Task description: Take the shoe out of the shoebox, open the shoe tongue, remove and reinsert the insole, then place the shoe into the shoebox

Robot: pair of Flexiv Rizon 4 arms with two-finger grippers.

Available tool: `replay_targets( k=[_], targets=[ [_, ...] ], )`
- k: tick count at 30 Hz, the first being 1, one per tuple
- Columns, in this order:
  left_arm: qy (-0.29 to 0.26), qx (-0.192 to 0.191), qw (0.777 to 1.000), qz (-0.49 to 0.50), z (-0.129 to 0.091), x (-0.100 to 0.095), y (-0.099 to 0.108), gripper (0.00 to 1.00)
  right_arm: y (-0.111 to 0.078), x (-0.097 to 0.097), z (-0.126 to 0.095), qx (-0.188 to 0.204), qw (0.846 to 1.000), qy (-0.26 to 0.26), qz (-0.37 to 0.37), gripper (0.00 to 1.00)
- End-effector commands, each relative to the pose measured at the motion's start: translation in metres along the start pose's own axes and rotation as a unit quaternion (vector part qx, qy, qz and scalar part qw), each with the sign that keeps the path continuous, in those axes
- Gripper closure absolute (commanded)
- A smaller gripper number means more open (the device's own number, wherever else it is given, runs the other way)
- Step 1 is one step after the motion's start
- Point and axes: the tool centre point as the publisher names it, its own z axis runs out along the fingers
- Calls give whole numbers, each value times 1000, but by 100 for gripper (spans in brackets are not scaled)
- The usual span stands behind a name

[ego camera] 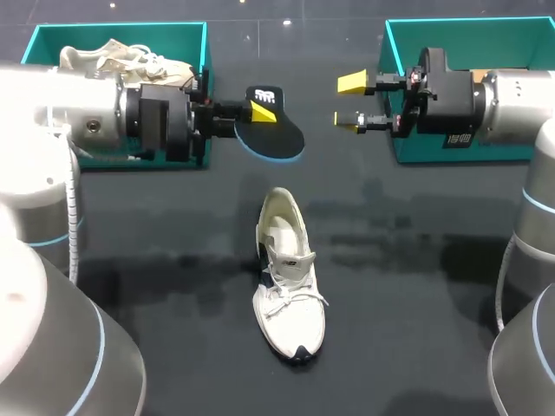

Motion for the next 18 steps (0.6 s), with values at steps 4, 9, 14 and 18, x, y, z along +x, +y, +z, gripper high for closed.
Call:
replay_targets(
  k=[4,9,14,18],
  targets=[
    [12,-1,1000,-1,-5,-2,-3,100,-1,0,1,0,1000,-1,1,0],
    [23,11,995,-93,-15,-1,0,100,-1,0,1,0,1000,-1,1,0],
    [20,5,981,-193,-36,2,0,100,-1,0,1,0,1000,-1,1,0],
    [17,0,972,-235,-44,2,-9,100,-7,2,-11,14,1000,-5,4,0]
  ],
)
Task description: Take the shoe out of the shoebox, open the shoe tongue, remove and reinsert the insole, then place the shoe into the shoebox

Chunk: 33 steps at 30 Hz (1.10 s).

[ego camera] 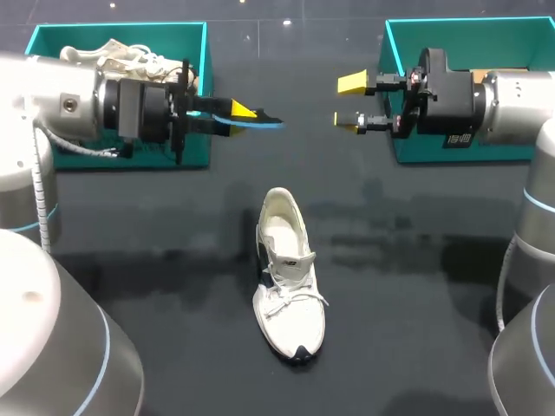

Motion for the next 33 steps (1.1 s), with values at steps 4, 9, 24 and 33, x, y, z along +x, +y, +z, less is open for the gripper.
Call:
replay_targets(
  k=[4,9,24,33],
  targets=[
    [3,-6,989,-144,-19,6,-25,100,-13,2,-28,29,999,-6,13,0],
    [30,15,948,-318,-16,10,-33,100,-21,4,-47,44,999,-5,16,0],
    [38,-7,925,-378,-10,13,-29,100,-23,4,-50,52,998,-8,19,0],
    [64,71,799,-594,-16,10,-26,100,-23,4,-50,52,998,-8,19,0]
  ],
)
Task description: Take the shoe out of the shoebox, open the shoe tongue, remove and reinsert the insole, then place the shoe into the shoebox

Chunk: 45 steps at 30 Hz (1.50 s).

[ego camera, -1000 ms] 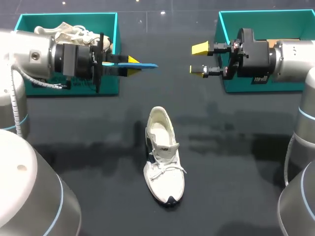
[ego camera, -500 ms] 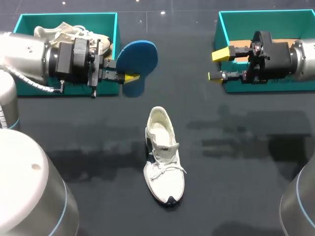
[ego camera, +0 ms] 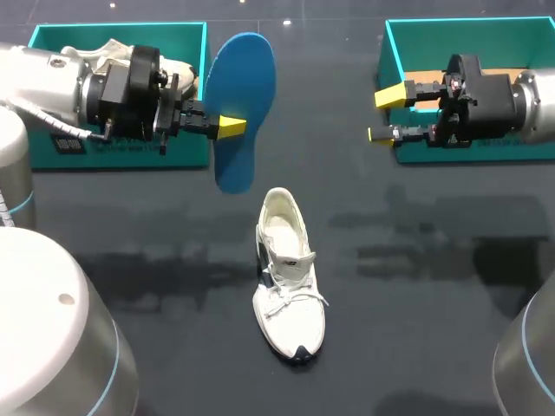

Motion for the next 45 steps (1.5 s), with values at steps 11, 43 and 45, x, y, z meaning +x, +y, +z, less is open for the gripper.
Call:
replay_targets(
  k=[11,43,45],
  targets=[
    [105,0,922,-372,5,-14,5,100,-1,0,1,0,1000,-2,1,0],
    [53,58,785,-615,69,-31,52,100,-1,0,1,0,1000,-2,1,0],
    [55,61,779,-622,73,-31,55,100,-1,0,1,0,1000,-2,1,0]
  ],
)
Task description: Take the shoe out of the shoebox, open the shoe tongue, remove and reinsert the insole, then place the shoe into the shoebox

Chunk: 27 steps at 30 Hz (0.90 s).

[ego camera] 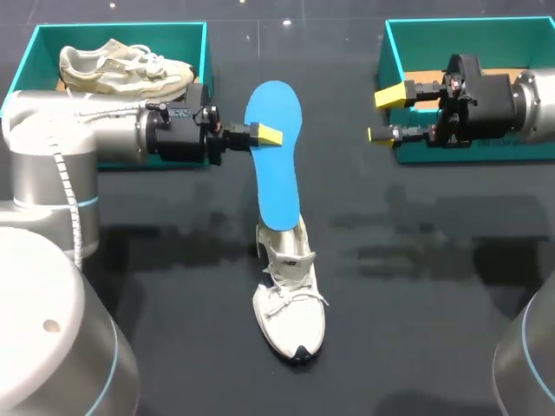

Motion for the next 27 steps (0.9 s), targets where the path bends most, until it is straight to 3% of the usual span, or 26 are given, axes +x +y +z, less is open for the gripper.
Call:
replay_targets(
  k=[1,12,27],
  targets=[
    [4,13,1000,-16,9,-7,4,100,-1,0,1,0,1000,-2,1,0],
    [14,26,998,-57,22,-18,0,100,-1,0,1,0,1000,-2,1,0],
    [14,41,996,-77,22,-25,-8,100,-3,12,7,71,989,-126,-10,0]
  ],
)
